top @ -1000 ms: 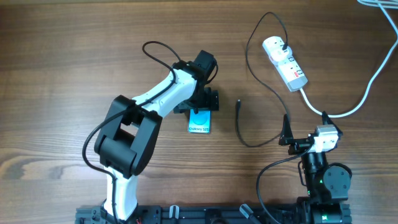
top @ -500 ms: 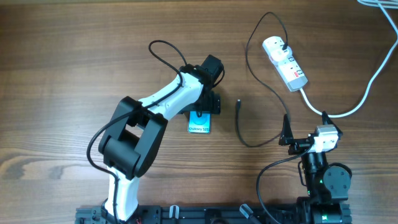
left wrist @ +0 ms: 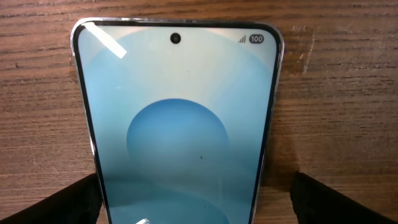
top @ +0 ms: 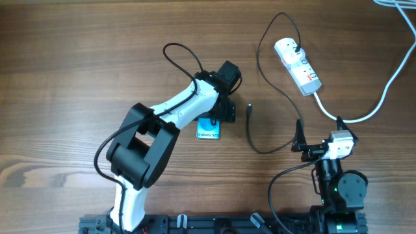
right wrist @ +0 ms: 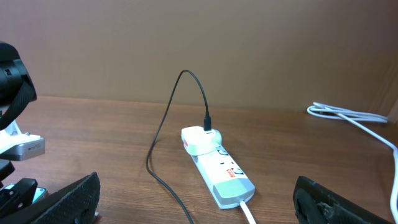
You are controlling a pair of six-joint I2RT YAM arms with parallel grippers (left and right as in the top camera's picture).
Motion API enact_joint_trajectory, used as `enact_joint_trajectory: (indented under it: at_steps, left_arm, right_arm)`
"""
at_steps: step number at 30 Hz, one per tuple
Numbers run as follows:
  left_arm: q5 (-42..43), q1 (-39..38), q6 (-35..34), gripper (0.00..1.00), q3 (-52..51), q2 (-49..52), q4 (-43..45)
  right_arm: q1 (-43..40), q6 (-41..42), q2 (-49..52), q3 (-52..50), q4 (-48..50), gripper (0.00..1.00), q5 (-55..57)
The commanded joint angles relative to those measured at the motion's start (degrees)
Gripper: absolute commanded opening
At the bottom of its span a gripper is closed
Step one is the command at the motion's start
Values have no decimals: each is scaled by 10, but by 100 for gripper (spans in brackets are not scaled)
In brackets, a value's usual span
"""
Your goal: Plug charger to phone and switch on socket
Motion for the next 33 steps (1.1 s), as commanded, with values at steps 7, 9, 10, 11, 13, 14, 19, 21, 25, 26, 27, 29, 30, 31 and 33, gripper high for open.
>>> enact_joint_trajectory:
  at_steps: [7, 9, 10, 11, 13, 14, 19, 21, 25, 26, 27, 29, 30, 31, 33]
  left_arm:
    - [-22, 0, -4, 83, -13, 19, 2]
    - [-29, 0, -4, 79, -13, 19, 0]
    - [-32, 0, -4, 79, -13, 19, -2]
    - [-33, 0, -4, 79, -13, 19, -2]
    - [-33, 0, -4, 79, -13, 19, -2]
    - [-33, 0, -4, 79, -13, 19, -2]
    - [-33, 0, -4, 68, -13, 19, -2]
    - [-33, 0, -4, 66, -13, 19, -2]
    - [-33, 0, -4, 66, -13, 19, -3]
    - [-32, 0, -4, 67, -13, 19, -3]
    - [-32, 0, -4, 67, -13, 19, -5]
    - [-32, 0, -5, 67, -13, 18, -9]
    - [-30, 0, -5, 67, -13, 18, -9]
    - [-26, 0, -5, 68, -13, 18, -10]
    - [-22, 0, -5, 70, -13, 15, -13]
  right_arm:
    - [0, -2, 0, 0, 1, 100, -2]
    - [0, -3, 0, 0, 1, 100, -2]
    - [0, -3, 0, 0, 1, 100, -2]
    - [0, -2, 0, 0, 1, 100, -2]
    - [0, -2, 0, 0, 1, 100, -2]
    - [0, -3, 0, 0, 1, 100, -2]
    - [0, -3, 0, 0, 1, 100, -2]
    - [0, -3, 0, 0, 1, 99, -2]
    - [0, -3, 0, 0, 1, 100, -2]
    - [0, -3, 0, 0, 1, 100, -2]
    - [0, -3, 0, 0, 1, 100, -2]
    - [0, -3, 0, 0, 1, 100, -2]
    - [0, -3, 0, 0, 1, 100, -2]
    - [0, -3, 0, 0, 1, 100, -2]
    - [0, -2, 0, 0, 1, 100, -2]
